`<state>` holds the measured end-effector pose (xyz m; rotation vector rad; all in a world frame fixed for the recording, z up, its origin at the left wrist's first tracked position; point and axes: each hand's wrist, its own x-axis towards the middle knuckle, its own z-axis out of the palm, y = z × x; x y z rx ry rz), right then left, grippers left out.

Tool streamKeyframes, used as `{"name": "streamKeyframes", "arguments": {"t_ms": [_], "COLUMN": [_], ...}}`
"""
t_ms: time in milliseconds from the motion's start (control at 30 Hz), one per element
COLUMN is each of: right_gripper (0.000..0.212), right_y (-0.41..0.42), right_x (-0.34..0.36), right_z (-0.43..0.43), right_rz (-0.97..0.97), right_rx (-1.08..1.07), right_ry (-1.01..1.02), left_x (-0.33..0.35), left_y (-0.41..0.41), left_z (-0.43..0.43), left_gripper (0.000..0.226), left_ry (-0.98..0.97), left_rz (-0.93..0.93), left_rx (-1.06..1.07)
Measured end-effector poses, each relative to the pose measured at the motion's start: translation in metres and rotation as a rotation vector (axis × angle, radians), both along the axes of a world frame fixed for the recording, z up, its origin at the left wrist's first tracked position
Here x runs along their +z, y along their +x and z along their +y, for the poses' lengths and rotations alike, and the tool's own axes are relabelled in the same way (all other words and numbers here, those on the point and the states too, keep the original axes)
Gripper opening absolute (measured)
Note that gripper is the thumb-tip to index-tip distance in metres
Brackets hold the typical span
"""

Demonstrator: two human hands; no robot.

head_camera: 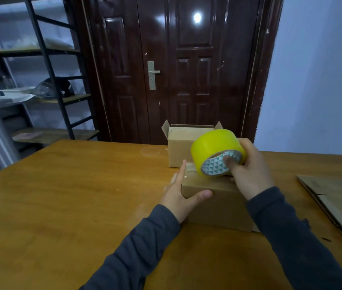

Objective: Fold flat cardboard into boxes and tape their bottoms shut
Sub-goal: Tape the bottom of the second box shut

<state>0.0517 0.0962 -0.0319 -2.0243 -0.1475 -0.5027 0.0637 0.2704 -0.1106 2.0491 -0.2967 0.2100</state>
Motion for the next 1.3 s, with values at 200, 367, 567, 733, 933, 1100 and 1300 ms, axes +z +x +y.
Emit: {"name": "streamKeyframes", "arguments": {"t_ms": [200, 367, 567, 733, 933, 1100, 1300], "right_gripper": [0.023, 0.024, 0.022, 0.020, 0.010, 0.007, 0.021], "right_y": [-0.007, -0.015, -0.014, -0.012, -0.009, -0.015, -0.026], "right_x": [0.004, 0.013, 0.001, -0.005, -0.019, -0.026, -0.023], "right_z": [-0.014, -0.063, -0.089, -0.097, -0.099, -0.098, -0.093], "right_rz": [-0.086, -0.325, -0.247, -0.237, -0.141, -0.134, -0.254], "right_rx": [-0.108, -0.539, -0.640, -0.642, -0.653, -0.719, -0.768], "right_ry": [0.291, 0.502, 0.367, 0.333, 0.273, 0.144, 0.083], "left_x": [0.001, 0.000, -0.003, -0.003, -0.001, 0.001, 0.004], "left_y": [-0.010, -0.015, -0.014, -0.014, -0.015, -0.020, -0.022], "left_z": [0.000, -0.004, -0.006, -0.006, -0.006, -0.007, -0.007], "left_gripper": [0.126, 0.123, 0.115, 0.113, 0.120, 0.123, 0.119], "left_ry": [0.136, 0.165, 0.083, 0.056, 0.061, 0.029, 0.009], "left_rz": [-0.006, -0.033, -0.044, -0.046, -0.047, -0.055, -0.062], "left_rx": [0.092, 0.124, 0.103, 0.099, 0.110, 0.104, 0.083]}}
